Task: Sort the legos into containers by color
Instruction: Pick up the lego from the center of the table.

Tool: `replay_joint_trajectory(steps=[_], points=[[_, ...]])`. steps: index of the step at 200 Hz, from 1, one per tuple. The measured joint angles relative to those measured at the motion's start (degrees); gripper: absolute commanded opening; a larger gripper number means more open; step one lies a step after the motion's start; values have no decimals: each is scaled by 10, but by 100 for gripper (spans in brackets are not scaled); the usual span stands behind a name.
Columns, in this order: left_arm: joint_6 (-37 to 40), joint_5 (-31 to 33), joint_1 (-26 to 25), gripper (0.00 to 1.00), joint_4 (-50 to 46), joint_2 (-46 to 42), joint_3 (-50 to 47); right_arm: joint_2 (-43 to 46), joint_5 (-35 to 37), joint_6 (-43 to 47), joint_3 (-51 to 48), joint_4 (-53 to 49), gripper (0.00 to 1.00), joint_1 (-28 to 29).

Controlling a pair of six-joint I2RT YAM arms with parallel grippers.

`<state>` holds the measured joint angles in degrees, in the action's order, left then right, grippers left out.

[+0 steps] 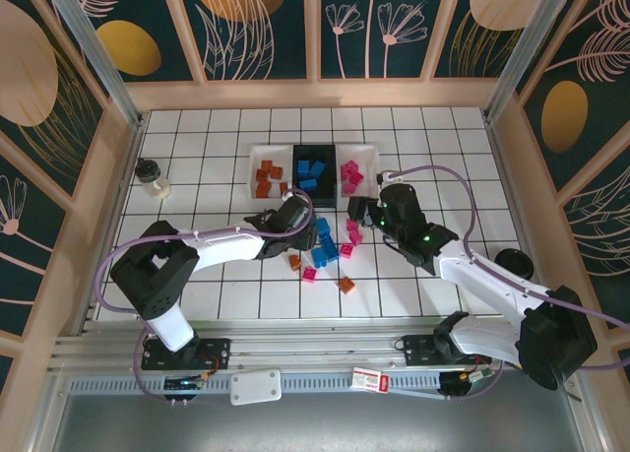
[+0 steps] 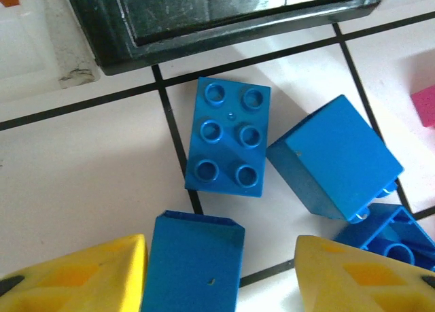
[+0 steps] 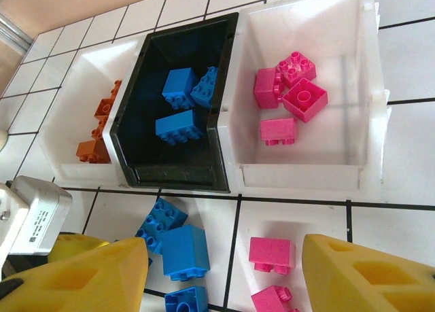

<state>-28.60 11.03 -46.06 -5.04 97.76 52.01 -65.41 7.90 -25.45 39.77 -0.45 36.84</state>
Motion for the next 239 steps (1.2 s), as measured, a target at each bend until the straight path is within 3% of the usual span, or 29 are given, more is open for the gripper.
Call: replay_joint_trajectory(steps=[94, 126, 168, 239], points=[[13, 57, -13, 51, 17, 23, 2, -4, 0, -4, -1, 0, 62, 0], [16, 73, -16, 38, 15, 27, 3, -8, 0, -4, -1, 1, 62, 0], [10, 72, -15, 27, 14, 23, 1, -12, 0, -4, -1, 2, 62, 0], [-6, 28, -15, 27, -42, -33, 12, -12, 0, -4, -1, 2, 63, 0]])
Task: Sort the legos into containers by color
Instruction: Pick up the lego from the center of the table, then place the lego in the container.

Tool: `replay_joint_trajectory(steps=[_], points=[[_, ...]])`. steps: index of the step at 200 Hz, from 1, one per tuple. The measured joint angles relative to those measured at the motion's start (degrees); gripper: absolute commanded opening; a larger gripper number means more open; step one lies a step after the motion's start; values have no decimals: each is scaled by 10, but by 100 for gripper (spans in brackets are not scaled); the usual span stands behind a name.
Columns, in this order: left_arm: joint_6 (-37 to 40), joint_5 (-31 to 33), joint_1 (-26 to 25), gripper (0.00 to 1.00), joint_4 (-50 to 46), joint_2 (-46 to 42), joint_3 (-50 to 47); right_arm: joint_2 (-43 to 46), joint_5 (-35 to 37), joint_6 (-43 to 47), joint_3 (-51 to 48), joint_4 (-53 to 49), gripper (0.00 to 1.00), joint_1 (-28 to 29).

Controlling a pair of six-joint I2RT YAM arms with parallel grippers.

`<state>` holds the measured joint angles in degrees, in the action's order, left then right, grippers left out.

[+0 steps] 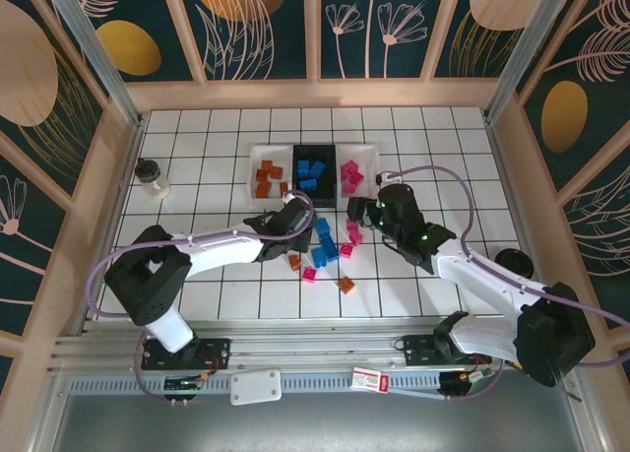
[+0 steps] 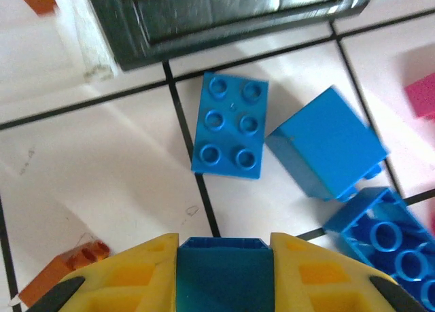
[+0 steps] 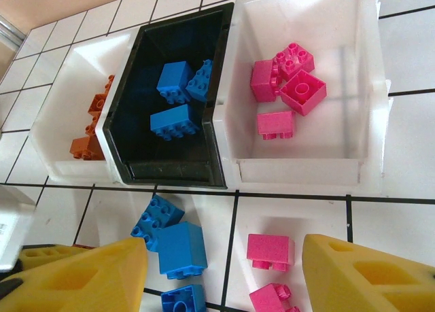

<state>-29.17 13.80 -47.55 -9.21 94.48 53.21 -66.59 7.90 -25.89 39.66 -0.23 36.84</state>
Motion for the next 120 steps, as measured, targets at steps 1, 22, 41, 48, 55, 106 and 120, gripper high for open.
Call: replay_joint_trajectory(steps=[1, 22, 41, 48, 55, 106, 120], points=[[0, 0, 0, 27, -1, -1, 2, 0, 0, 0, 0, 0, 62, 0], [0, -9, 15, 27, -5, -1, 48, 0, 0, 0, -2, 0, 62, 0], [0, -16, 44, 26, 0, 10, 108, 0, -6, 0, -5, 0, 62, 0], [0, -18, 56, 26, 1, 22, 136, 0, -10, 0, -8, 0, 63, 0], [0, -18, 65, 26, 5, 37, 161, 0, -16, 0, -10, 0, 62, 1], [7, -27, 109, 40, 0, 181, 318, -42, -39, 0, -28, 0, 62, 64], [10, -35, 118, 54, -16, 211, 356, -71, -40, 1, -27, 2, 62, 88]])
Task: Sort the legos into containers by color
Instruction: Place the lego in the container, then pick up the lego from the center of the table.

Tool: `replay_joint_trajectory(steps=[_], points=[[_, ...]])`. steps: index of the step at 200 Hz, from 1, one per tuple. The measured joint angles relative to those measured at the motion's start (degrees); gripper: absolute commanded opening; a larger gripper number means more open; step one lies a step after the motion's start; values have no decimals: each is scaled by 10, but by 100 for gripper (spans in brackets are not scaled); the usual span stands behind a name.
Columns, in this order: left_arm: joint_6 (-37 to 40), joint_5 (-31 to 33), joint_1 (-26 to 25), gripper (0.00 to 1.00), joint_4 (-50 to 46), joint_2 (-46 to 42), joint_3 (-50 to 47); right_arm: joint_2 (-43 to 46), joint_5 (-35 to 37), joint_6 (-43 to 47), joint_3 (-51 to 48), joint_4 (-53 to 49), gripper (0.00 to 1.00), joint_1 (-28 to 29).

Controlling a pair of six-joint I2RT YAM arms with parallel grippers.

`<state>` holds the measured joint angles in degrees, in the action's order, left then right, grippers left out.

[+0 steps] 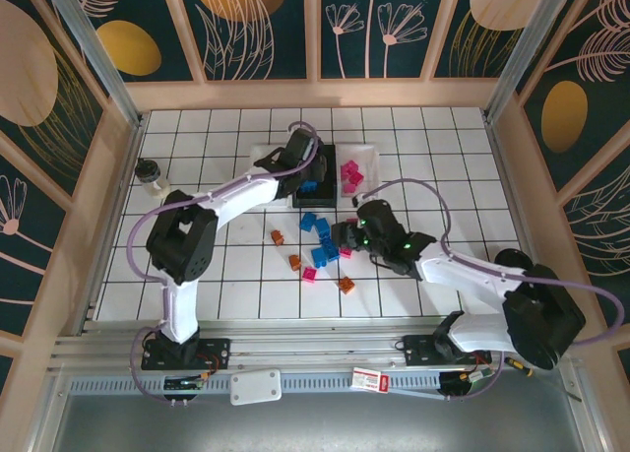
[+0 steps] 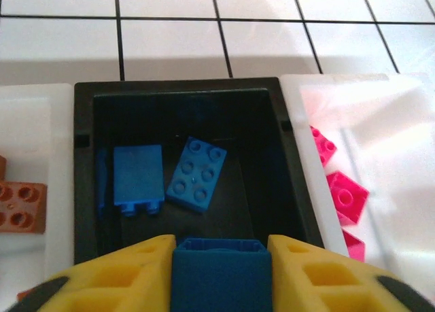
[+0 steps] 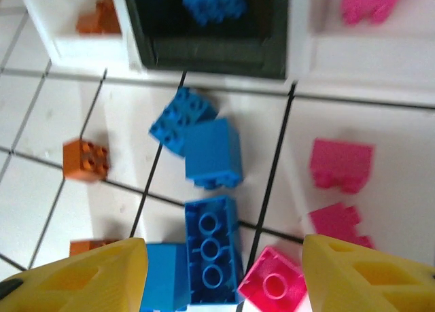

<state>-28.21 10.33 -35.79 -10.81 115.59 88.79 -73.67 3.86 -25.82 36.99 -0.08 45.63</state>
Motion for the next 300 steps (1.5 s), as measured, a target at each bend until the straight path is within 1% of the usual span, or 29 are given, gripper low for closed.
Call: replay_joint_trajectory(steps=[19, 37, 49, 64, 105, 145, 168, 197, 206, 233, 262, 300], points=[[7, -11, 8, 70, -22, 14, 40, -49, -3, 1, 7, 2, 61, 23], [6, -19, 13, 80, -26, 1, 61, -88, -4, 2, 19, 3, 61, 33], [4, -30, 13, 87, -25, -24, 56, -109, -2, 2, 29, 5, 62, 34], [1, -51, 13, 98, -9, -85, 14, -129, 8, 4, 43, 11, 63, 35], [-38, -90, 10, 99, 65, -286, -189, -191, 28, 17, 105, 40, 61, 26], [-62, -91, 10, 99, 75, -382, -343, -254, 32, 30, 149, 50, 61, 7], [-67, -79, 10, 98, 64, -429, -410, -283, 38, 34, 171, 47, 57, 6], [-73, -58, 10, 99, 59, -481, -464, -297, 41, 44, 177, 44, 48, 6], [-75, -51, 10, 99, 58, -490, -476, -297, 41, 47, 177, 42, 42, 6], [-80, -40, 10, 99, 56, -494, -497, -296, 43, 51, 177, 43, 26, 7], [-80, -39, 10, 98, 54, -494, -506, -271, 50, 60, 167, 40, 15, 12], [-69, -40, 10, 99, 54, -492, -512, -171, 51, 61, 160, 33, 13, 13]])
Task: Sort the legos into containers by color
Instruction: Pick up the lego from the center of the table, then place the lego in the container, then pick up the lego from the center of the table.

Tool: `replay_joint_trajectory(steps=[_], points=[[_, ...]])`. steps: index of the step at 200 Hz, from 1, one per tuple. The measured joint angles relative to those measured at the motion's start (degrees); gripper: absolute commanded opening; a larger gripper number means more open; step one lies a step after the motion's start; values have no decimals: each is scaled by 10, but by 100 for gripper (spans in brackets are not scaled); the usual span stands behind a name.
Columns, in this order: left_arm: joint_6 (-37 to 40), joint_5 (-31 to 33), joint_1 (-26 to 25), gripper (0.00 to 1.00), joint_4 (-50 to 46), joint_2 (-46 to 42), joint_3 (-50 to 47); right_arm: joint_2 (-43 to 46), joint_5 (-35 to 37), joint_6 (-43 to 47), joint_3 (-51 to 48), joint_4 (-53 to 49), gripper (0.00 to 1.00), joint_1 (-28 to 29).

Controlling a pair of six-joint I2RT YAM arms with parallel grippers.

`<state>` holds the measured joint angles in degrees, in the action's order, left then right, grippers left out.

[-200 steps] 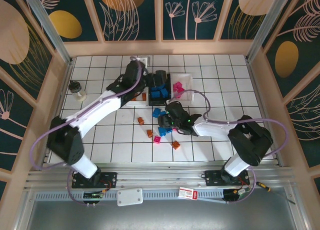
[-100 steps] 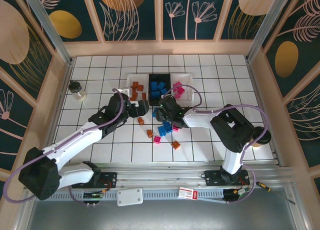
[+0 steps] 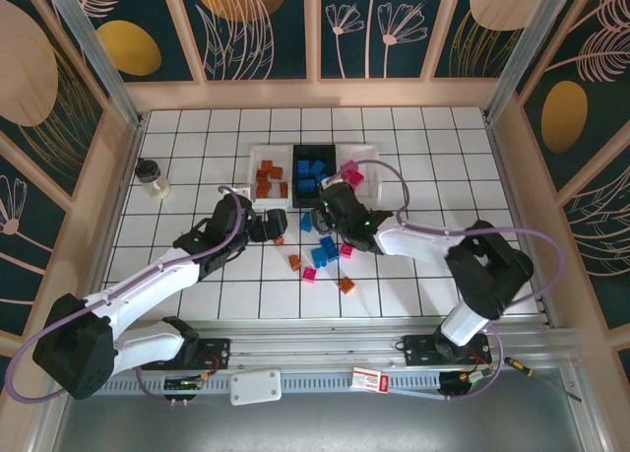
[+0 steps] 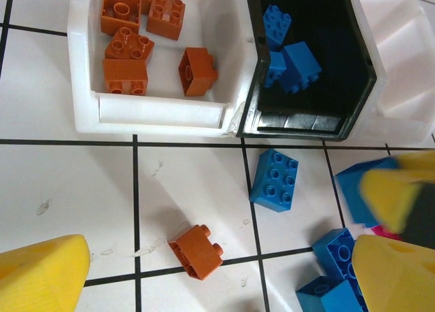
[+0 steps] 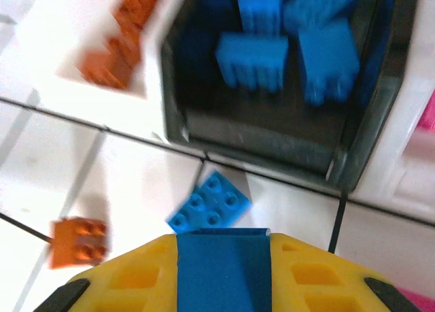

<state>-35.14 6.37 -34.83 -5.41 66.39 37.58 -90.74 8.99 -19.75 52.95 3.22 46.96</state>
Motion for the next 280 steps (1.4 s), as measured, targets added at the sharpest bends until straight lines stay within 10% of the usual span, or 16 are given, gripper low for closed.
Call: replay_joint_trajectory(steps=[38, 63, 86, 223, 280], points=[[17, -24, 0, 94, 3, 36, 0, -5, -4, 9, 70, 7, 16, -26], [26, -35, -4, 89, 4, 80, 2, -78, -11, 12, 146, 13, 54, -56], [35, -30, -27, 87, 3, 129, 26, -130, -15, 13, 185, 13, 62, -76], [103, 43, -90, 55, 0, 419, 231, 118, -13, -34, -25, 31, 64, -64], [107, 55, -90, 22, 6, 435, 245, 168, 2, -48, -67, 30, 64, -52]])
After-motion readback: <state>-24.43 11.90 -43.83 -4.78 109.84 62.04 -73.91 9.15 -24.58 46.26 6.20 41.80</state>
